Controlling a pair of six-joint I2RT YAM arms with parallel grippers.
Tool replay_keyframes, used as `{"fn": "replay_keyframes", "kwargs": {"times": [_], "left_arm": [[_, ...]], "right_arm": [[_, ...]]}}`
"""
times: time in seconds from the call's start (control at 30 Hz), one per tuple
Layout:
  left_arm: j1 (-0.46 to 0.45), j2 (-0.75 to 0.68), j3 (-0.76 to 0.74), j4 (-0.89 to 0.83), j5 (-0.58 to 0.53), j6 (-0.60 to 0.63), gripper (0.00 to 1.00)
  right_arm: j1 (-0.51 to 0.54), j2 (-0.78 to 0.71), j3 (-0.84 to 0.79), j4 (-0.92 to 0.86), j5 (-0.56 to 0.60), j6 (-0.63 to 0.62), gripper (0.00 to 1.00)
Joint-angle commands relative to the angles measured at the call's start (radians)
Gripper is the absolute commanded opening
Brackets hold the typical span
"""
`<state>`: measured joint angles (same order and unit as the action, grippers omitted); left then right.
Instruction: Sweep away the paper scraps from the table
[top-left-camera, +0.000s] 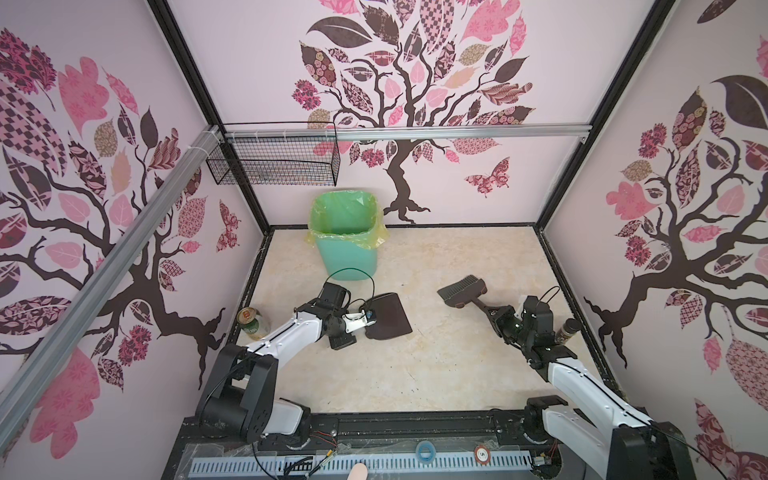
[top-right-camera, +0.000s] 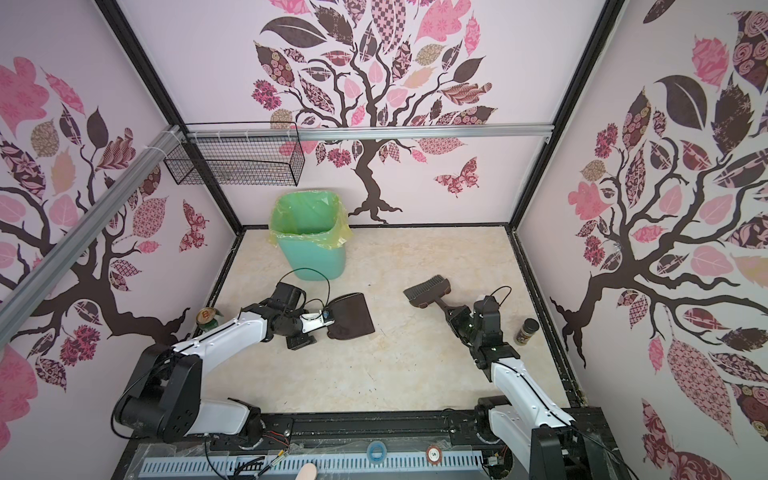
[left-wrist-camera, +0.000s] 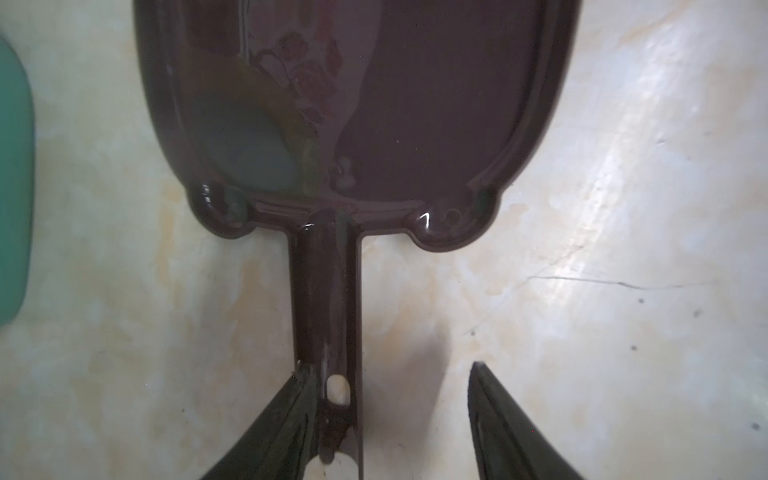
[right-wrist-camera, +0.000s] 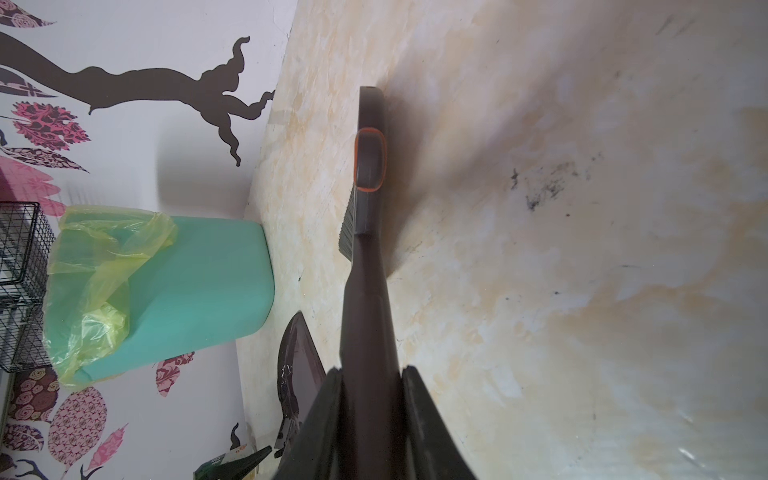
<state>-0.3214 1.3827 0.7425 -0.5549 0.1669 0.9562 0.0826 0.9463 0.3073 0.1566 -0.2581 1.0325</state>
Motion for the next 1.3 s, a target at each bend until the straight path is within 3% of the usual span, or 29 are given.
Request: {"fn": "replay_keyframes", "kwargs": {"times": [0.0,0.13,0.33,0.4,0.5,0.6,0.7,0.83,0.93,0.97,1.07,1.13,1.2,1.27], "left_arm": [[-0.002,-0.084,0.101,-0.142,0.056,-0.017,0.61],[0.022,-0.179,0.166,-0.25,0.063,-0.032,0.61],[0.249,-0.263,0.128,-0.176,0.226,-0.182,0.62],[0.328,-0.276,0.098,-0.102,0.296,-0.287,0.62],[0.389,-0.296,0.05,0.062,0.33,-0.472,0.62],[0.401,-0.311,-0.021,0.313,0.248,-0.685,0.62],[0.4,-0.274,-0.098,0.585,0.131,-0.851,0.62],[0.403,-0.146,-0.138,0.805,0.028,-0.976,0.54],[0.405,-0.056,-0.246,1.076,0.024,-0.988,0.52],[0.39,-0.03,-0.265,1.111,-0.007,-0.952,0.52],[0.399,0.042,-0.32,1.252,-0.083,-0.991,0.56],[0.399,0.112,-0.392,1.435,-0.088,-0.987,0.62],[0.373,0.214,-0.419,1.616,-0.113,-0.974,0.8],[0.363,0.157,-0.369,1.41,-0.158,-0.973,0.9]], "right_arm": [[-0.003,-0.013,-0.061,-0.166,0.026,-0.006,0.29],[-0.004,-0.073,-0.082,-0.246,0.019,-0.008,0.4],[-0.004,-0.173,-0.081,-0.411,0.046,-0.052,0.67],[-0.004,-0.208,-0.041,-0.499,0.089,-0.102,0.99],[-0.002,-0.247,0.038,-0.609,0.145,-0.191,1.0],[-0.003,-0.257,0.147,-0.679,0.246,-0.281,1.0],[-0.003,-0.222,0.248,-0.64,0.368,-0.401,0.99],[-0.004,-0.087,0.297,-0.406,0.511,-0.605,1.0],[-0.003,0.041,0.203,-0.056,0.549,-0.772,1.0],[-0.004,0.081,0.156,0.078,0.545,-0.832,1.0],[-0.004,0.179,-0.038,0.557,0.558,-0.918,1.0],[-0.003,0.273,-0.144,0.859,0.584,-0.973,1.0],[-0.004,0.378,-0.173,1.048,0.662,-0.994,1.0],[-0.019,0.367,-0.14,0.967,0.626,-0.95,1.0]]}}
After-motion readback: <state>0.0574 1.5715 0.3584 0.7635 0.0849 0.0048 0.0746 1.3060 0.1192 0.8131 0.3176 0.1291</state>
